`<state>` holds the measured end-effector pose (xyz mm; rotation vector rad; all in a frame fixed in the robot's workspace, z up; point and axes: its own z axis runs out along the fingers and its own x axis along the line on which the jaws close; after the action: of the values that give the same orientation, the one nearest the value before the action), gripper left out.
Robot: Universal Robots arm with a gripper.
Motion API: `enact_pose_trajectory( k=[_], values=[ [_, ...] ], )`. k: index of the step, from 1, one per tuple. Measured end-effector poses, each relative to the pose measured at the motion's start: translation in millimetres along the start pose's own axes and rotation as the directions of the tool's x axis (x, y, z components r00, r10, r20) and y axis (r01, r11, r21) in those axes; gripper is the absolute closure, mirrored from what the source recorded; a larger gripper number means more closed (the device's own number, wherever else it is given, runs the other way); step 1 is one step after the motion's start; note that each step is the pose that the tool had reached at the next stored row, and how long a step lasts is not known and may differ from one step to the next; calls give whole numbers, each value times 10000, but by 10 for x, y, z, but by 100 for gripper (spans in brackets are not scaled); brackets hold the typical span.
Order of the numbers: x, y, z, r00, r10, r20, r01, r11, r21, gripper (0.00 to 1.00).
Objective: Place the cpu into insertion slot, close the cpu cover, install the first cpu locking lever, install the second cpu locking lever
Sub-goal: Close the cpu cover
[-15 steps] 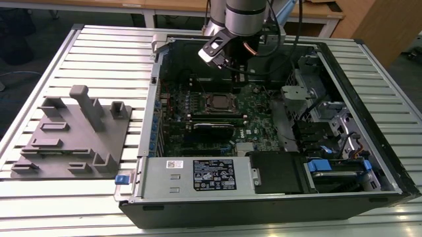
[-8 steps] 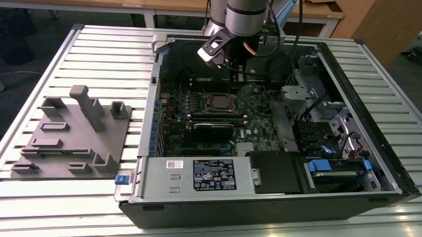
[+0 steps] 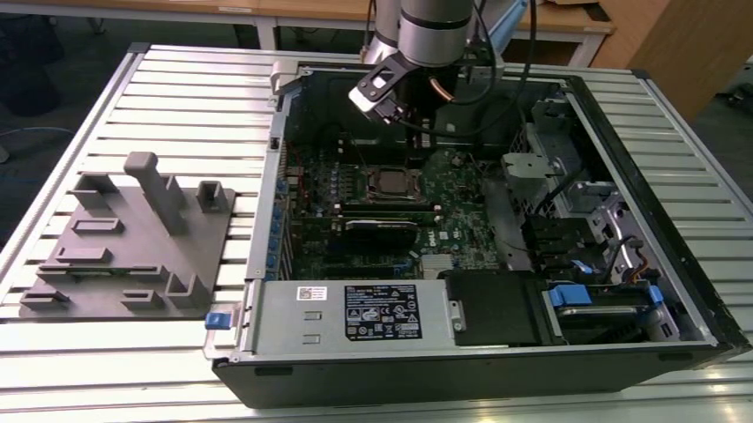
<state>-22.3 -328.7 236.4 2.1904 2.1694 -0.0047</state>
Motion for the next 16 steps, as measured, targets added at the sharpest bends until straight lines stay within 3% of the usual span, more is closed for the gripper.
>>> enact_pose_trajectory(
  k=[16],
  values=[
    [2, -82, 51, 10000, 1, 1, -1, 10000, -1, 90]
  ],
)
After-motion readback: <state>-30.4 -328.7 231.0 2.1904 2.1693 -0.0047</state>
